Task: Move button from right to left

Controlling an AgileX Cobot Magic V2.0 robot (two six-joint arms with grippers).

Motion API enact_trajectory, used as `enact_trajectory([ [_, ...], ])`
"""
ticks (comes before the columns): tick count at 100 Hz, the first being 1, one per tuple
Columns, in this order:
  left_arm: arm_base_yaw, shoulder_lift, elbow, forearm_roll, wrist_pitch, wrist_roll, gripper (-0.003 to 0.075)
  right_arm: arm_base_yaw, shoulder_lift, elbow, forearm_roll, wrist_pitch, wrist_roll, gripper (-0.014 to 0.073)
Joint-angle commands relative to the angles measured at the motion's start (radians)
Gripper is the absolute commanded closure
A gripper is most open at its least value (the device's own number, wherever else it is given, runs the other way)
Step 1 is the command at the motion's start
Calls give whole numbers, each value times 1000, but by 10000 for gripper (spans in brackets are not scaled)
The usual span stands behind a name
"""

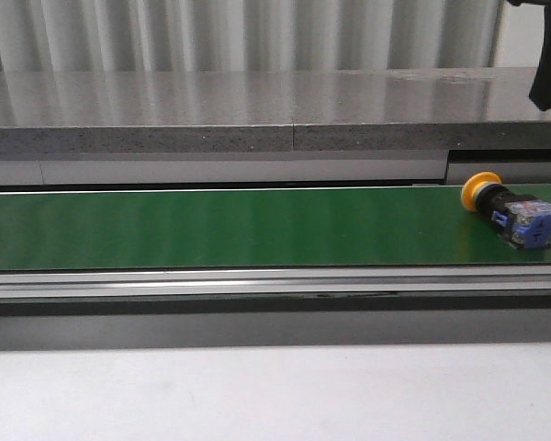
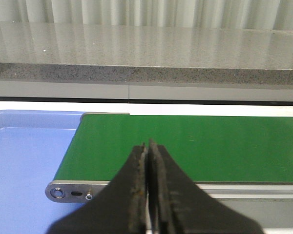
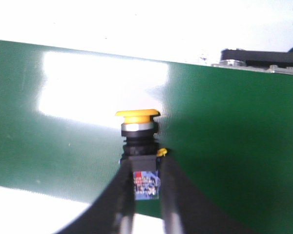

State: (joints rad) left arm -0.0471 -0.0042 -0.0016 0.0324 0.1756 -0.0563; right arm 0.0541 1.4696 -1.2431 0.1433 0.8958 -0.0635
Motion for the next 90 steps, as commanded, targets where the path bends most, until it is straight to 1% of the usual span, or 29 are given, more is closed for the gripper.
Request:
enact_trajectory([
  [1, -2, -35, 25, -1, -80, -2, 740, 11, -82, 15, 7, -58, -39, 638],
  [4, -2, -35, 25, -1, -80, -2, 740, 13, -97, 32, 7, -70, -45, 665],
  [34, -2, -35, 25, -1, -80, -2, 740, 15, -304, 283, 5, -206, -54, 660],
  [58, -2, -35, 25, -1, -80, -2, 740, 15, -564, 491, 5, -293, -54, 660],
  [76, -2, -35, 25, -1, -80, -2, 740, 15, -771, 600, 6, -330, -54, 660],
  [90, -2, -35, 25, -1, -80, -2, 740, 15, -931, 669, 6, -332, -54, 660],
])
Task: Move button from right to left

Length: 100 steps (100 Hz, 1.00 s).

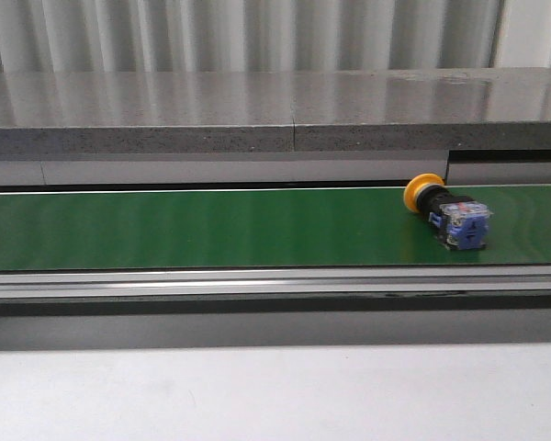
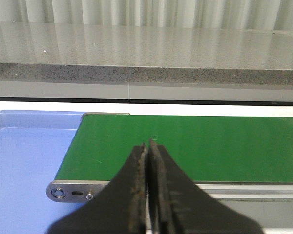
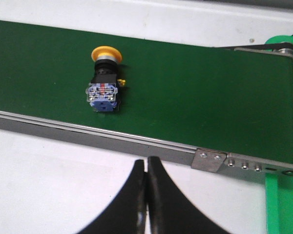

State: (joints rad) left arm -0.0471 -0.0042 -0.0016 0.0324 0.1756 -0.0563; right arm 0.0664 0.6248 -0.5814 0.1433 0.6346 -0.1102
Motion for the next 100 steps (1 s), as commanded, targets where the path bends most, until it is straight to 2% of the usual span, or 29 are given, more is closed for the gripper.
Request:
enact_trajectory([
  [1, -2, -35, 25, -1, -80, -2, 740, 2, -93, 13, 6, -70, -8, 660],
  [28, -2, -35, 25, -1, -80, -2, 740, 2, -357, 98, 8, -54, -8, 660],
  [47, -2, -35, 25, 3, -89, -2, 740, 2, -470, 124, 8, -50, -8, 660],
  [73, -2, -35, 19, 3, -145, -2, 740, 2, -491, 126, 8, -48, -8, 660],
  [100, -2, -17, -64, -10, -78, -2, 740, 2, -491, 126, 8, -48, -8, 660],
])
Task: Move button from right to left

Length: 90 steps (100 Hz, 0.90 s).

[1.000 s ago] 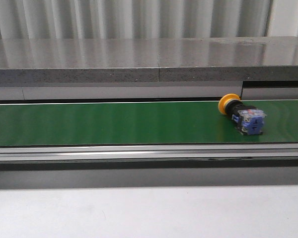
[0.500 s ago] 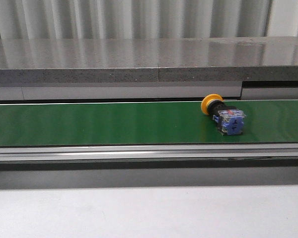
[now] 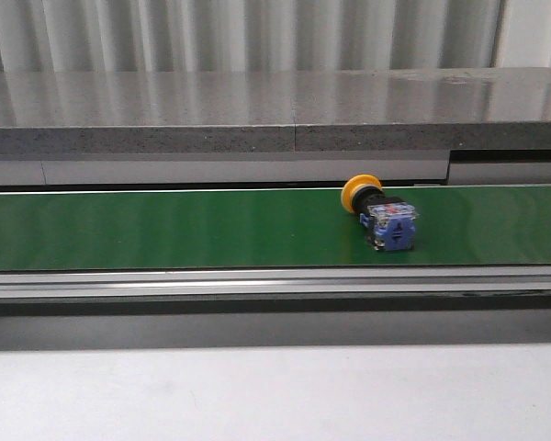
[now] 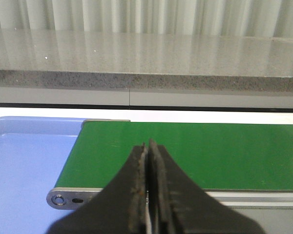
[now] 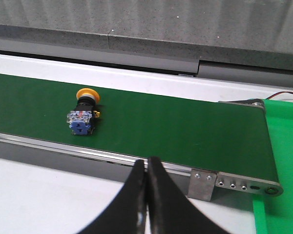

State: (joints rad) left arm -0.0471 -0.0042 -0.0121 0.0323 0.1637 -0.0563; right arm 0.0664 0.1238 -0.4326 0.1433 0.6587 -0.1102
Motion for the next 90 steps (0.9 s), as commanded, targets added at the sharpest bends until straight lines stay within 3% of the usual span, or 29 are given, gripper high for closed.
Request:
enact_trajectory([
  [1, -2, -12, -61, -10, -63, -2, 740, 2, 10, -22, 8, -72, -8, 660],
  [38, -2, 292, -321, -10, 148, -2, 727, 2, 10, -22, 8, -72, -8, 660],
  [47, -2, 369, -362, -10, 150, -2, 613, 2, 10, -22, 8, -72, -8, 660],
  [64, -2, 455, -385, -10, 102, -2, 232, 2, 10, -22, 8, -72, -8, 660],
  [71, -2, 472, -385, -8, 78, -2, 183, 2, 10, -22, 8, -72, -8, 660],
  [90, -2, 539, -419, -23, 78, -2, 187, 2, 10, -22, 8, -72, -8, 660],
])
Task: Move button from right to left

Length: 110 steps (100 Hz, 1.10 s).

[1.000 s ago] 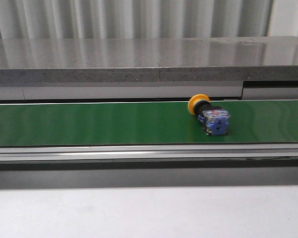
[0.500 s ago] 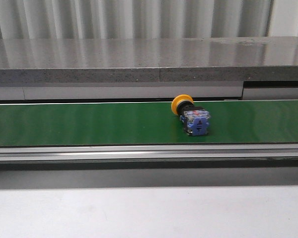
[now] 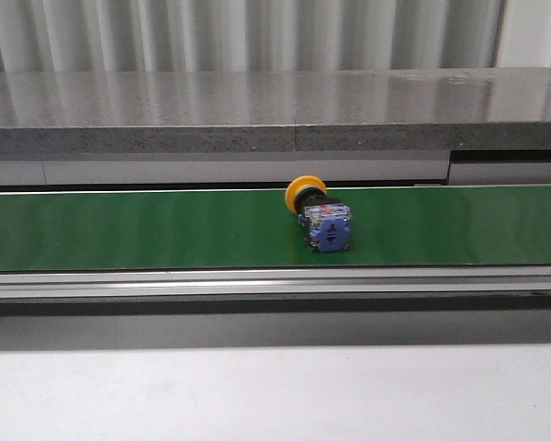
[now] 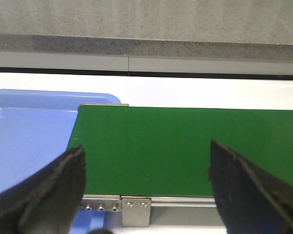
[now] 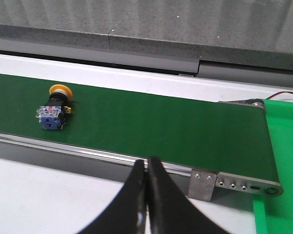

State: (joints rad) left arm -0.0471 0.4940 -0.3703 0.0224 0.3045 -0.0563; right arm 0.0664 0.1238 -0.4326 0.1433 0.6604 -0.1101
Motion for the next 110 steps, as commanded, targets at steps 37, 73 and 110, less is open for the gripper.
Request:
enact_trajectory([
  [37, -2, 322, -369, -100, 199, 140, 186, 2, 10, -22, 8, -74, -8, 660],
  [73, -65, 627, -627, -245, 374, 182, 95, 2, 10, -22, 8, -74, -8, 660],
  [110, -369, 945, -843, -245, 397, 56, 95, 1, 10, -22, 8, -74, -8, 660],
])
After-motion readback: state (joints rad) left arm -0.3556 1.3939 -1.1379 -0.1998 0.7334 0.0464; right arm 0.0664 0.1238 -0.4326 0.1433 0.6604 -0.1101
